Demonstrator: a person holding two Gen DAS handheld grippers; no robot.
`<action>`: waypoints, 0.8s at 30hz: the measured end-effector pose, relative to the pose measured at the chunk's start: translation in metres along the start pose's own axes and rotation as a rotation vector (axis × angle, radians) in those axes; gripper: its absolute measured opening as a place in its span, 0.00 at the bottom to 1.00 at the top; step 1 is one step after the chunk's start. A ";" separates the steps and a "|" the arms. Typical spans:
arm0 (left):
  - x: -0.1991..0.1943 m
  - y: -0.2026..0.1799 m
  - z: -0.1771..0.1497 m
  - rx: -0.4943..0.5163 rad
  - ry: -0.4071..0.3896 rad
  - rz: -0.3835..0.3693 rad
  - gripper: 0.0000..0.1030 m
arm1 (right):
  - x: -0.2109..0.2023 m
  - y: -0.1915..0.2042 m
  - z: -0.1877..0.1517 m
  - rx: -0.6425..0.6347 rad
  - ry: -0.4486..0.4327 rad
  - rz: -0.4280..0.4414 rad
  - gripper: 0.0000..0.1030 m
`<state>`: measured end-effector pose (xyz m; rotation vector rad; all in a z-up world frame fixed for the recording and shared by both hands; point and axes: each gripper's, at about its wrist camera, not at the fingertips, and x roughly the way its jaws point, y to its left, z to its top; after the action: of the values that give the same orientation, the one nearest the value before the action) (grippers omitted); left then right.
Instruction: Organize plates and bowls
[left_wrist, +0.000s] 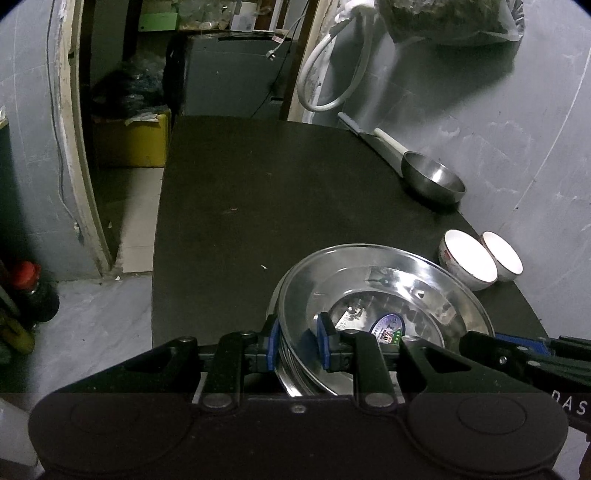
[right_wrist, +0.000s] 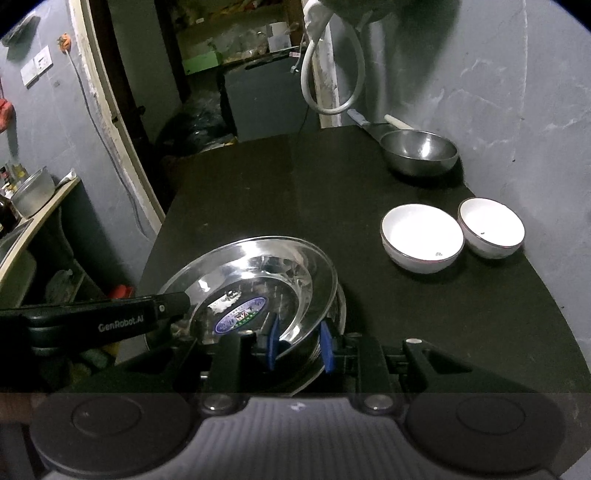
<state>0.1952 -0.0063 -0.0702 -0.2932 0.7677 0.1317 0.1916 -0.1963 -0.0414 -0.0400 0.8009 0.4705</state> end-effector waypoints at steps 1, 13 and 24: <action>0.000 0.000 0.000 0.000 -0.001 0.001 0.23 | 0.000 0.001 0.000 -0.001 0.001 0.001 0.26; -0.002 -0.002 -0.003 0.017 -0.002 0.012 0.23 | 0.004 -0.003 -0.002 -0.006 0.014 0.015 0.27; -0.003 -0.009 -0.007 0.076 -0.008 0.029 0.24 | 0.004 -0.001 -0.005 -0.014 0.030 0.009 0.33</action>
<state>0.1902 -0.0171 -0.0707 -0.2092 0.7670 0.1302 0.1915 -0.1966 -0.0477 -0.0568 0.8275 0.4847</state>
